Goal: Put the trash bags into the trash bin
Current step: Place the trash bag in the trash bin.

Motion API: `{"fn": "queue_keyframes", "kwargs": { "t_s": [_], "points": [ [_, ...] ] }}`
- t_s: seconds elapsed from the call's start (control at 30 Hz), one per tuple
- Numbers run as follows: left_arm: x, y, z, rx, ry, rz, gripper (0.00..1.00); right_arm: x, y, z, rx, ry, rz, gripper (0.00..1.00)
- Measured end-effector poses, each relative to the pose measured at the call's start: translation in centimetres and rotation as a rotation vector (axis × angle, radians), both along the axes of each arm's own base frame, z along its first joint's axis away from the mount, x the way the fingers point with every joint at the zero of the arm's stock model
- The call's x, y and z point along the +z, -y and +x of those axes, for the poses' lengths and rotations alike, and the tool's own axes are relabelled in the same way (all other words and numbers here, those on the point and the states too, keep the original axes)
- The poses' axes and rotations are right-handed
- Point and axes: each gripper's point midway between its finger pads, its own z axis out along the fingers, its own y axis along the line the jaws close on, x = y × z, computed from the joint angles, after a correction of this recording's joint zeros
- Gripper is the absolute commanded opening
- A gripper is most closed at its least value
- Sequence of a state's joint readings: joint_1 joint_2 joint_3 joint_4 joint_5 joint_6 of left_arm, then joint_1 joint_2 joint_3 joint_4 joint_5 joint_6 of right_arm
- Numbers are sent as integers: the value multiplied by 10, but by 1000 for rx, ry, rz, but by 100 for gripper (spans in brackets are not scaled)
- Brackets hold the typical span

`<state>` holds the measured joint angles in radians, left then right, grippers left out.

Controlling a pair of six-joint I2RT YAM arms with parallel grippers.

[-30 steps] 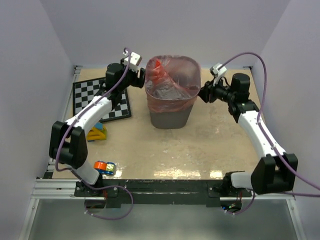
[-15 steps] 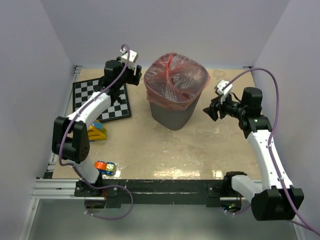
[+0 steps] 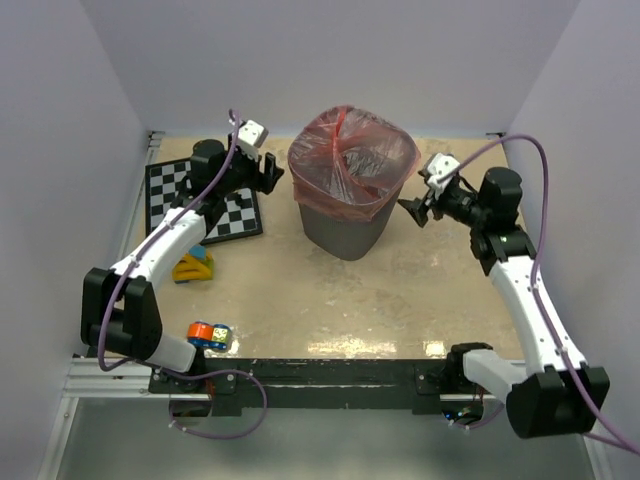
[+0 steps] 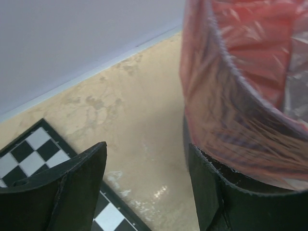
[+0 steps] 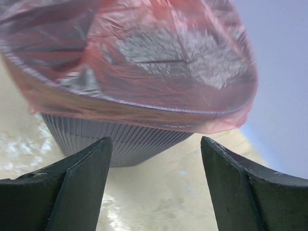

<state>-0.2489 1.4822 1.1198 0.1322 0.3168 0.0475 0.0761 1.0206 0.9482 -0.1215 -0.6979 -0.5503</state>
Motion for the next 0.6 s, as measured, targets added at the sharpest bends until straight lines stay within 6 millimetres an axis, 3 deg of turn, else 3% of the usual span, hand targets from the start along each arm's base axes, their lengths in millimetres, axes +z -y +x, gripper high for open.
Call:
{"fn": "queue_keyframes", "kwargs": {
  "t_s": [0.13, 0.33, 0.4, 0.5, 0.6],
  "points": [
    [-11, 15, -21, -114, -56, -26, 72, -12, 1, 22, -30, -180, 119, 77],
    [-21, 31, -48, -261, -115, -27, 72, 26, 31, 44, -44, -332, 342, 76],
    [-25, 35, -57, -306, -145, -37, 71, 28, 36, 47, -20, -404, 434, 76],
    [-29, 41, -69, -362, -183, -54, 71, 15, 29, 50, 44, -540, 559, 76],
    [-31, 46, -75, -405, -203, -68, 71, -14, 19, 49, 101, -714, 671, 75]
  ]
}}
